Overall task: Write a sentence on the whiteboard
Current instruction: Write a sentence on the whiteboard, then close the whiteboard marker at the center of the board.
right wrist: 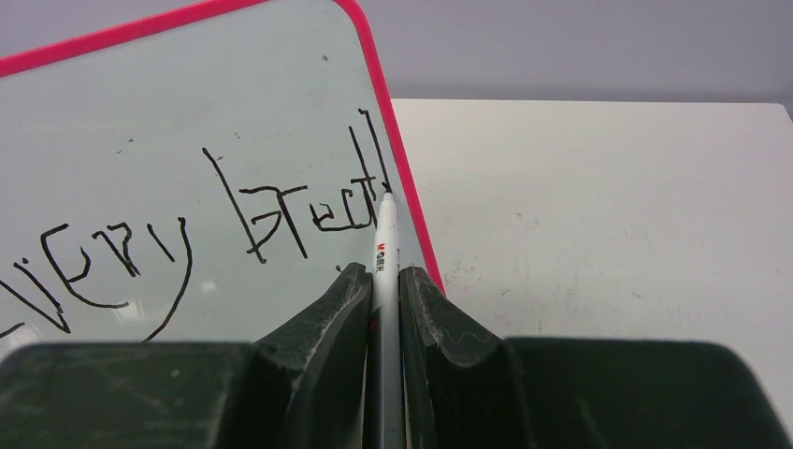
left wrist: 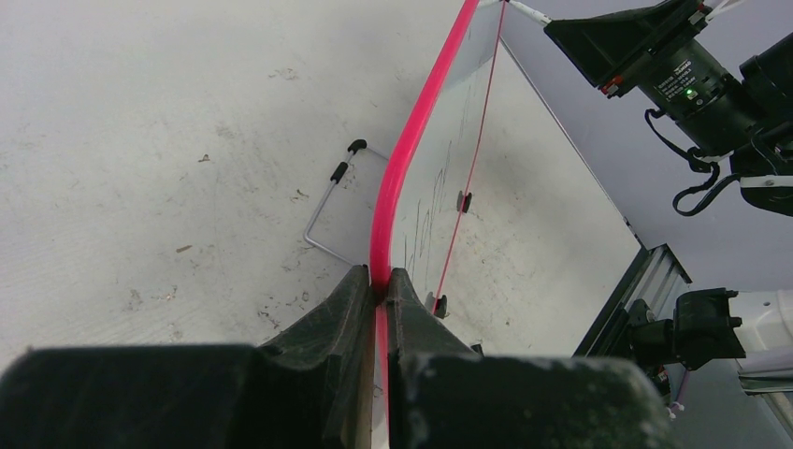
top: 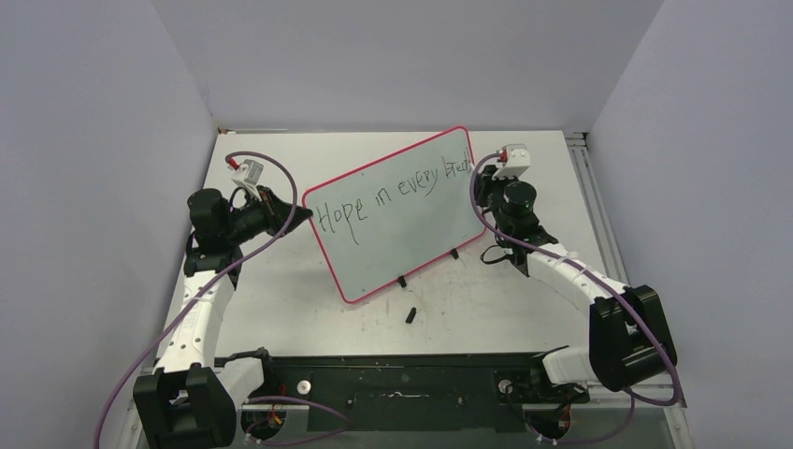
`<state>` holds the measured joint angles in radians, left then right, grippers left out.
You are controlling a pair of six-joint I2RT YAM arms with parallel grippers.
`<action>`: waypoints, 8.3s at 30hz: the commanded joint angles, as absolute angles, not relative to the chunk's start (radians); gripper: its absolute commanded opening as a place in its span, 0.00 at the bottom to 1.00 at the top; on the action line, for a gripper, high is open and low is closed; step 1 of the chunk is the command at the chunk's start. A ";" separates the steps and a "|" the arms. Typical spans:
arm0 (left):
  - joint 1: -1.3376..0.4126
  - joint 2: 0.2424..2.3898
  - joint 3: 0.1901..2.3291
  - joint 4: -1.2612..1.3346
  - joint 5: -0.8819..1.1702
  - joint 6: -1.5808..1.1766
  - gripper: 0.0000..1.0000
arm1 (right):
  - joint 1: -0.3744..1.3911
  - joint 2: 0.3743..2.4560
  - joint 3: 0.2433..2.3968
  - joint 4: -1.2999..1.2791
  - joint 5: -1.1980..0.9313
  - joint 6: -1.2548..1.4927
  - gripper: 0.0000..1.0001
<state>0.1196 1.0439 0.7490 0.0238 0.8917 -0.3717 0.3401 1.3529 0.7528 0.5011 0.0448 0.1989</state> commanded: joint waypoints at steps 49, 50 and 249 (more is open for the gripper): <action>0.118 1.037 0.779 0.014 0.884 -0.354 0.00 | 0.331 1.267 0.664 0.542 0.114 0.219 0.05; 0.119 1.037 0.779 0.014 0.885 -0.354 0.00 | 0.332 1.265 0.662 0.541 0.114 0.221 0.05; -1.015 0.855 0.744 -0.396 0.239 0.070 0.00 | 0.505 1.042 0.809 -0.340 -1.087 0.378 0.05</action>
<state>-1.0080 0.8745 0.7334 -0.4229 0.2176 0.0574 0.5022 1.0332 0.8253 -0.4236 -1.0466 0.3740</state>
